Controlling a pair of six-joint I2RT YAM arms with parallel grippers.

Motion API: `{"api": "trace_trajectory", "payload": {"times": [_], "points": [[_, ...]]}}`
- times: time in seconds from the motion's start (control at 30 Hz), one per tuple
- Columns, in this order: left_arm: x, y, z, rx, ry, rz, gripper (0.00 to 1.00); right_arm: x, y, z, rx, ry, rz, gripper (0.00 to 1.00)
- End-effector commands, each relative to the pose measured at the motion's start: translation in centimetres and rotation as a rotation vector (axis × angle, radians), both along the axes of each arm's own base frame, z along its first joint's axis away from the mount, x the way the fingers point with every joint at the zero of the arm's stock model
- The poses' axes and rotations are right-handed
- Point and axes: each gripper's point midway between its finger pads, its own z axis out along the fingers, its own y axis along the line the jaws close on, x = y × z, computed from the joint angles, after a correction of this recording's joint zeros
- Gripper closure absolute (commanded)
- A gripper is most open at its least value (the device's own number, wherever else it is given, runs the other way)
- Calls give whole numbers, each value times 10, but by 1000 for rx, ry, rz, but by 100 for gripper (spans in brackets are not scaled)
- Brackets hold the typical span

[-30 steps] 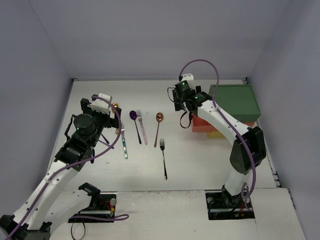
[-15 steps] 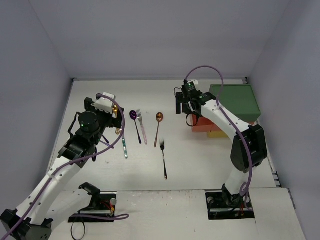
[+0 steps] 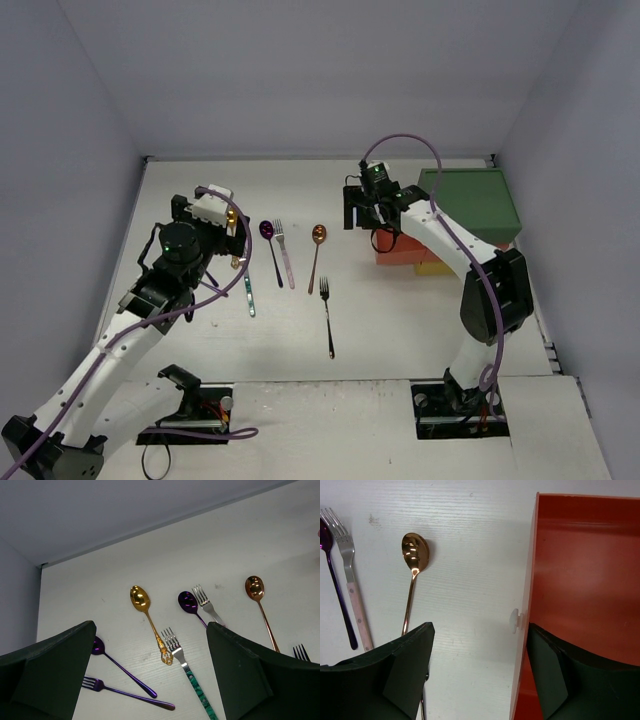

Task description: Sort the eating utensils into containers

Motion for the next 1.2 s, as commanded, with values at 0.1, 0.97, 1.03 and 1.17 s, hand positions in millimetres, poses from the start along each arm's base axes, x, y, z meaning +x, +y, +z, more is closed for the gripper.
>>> {"api": "trace_trajectory", "payload": {"times": [0.1, 0.97, 1.03, 1.17], "points": [[3, -3, 27, -43, -71, -10, 9, 12, 31, 27, 108, -59, 53, 30], [1, -3, 31, -51, -77, -11, 9, -14, 22, 97, -24, -302, 34, 29], [0, -1, 33, -54, -81, -5, 9, -29, 24, 103, -27, -324, 46, 30], [-6, 9, 31, -42, -74, 33, 9, -64, 41, 90, 10, -290, 90, 37]]}}
